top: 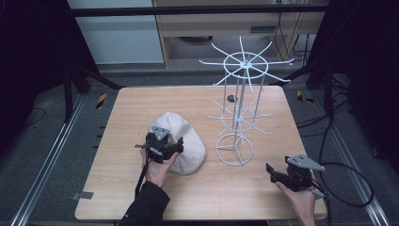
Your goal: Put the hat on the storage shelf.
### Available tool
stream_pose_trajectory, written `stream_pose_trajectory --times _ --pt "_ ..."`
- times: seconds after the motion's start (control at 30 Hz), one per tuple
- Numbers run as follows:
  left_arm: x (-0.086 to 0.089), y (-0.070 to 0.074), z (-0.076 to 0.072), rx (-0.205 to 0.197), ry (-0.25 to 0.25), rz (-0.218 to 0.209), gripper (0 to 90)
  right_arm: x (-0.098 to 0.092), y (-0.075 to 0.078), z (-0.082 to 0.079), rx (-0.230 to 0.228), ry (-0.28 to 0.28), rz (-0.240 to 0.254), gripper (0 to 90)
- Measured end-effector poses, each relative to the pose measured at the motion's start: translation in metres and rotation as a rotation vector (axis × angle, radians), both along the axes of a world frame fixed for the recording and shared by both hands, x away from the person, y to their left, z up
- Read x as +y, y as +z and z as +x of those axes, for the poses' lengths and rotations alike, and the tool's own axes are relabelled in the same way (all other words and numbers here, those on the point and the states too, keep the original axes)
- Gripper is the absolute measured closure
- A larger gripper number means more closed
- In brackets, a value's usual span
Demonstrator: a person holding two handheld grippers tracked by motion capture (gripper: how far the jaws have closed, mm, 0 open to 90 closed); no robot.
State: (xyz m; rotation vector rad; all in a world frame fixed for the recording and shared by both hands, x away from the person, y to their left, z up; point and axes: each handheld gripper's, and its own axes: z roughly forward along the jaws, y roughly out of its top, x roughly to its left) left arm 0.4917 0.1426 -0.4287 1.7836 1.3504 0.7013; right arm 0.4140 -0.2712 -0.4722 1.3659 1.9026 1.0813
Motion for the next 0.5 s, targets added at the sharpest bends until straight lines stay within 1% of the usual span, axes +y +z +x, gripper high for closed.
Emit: stream_pose_trajectory --times 0.03,0.13,0.33,0.4,0.5 --pt "0.000 -0.001 0.001 -0.001 0.004 0.003 31.7 0.000 0.000 0.000 0.005 -0.002 0.008 20.3" --pt "-0.001 -0.003 0.004 0.014 0.015 0.017 32.7 0.000 0.000 0.000 0.004 -0.002 0.005 20.3" --pt "0.001 -0.007 0.009 0.044 0.028 0.002 36.4 0.000 0.000 0.000 0.006 0.001 0.003 20.2" --pt "0.002 -0.007 0.010 0.054 0.027 0.003 38.5 0.000 0.000 0.000 0.012 0.000 0.008 20.2" --pt "0.002 -0.009 0.013 0.068 0.040 -0.006 41.4 0.000 0.000 0.000 0.013 0.001 0.007 20.3"
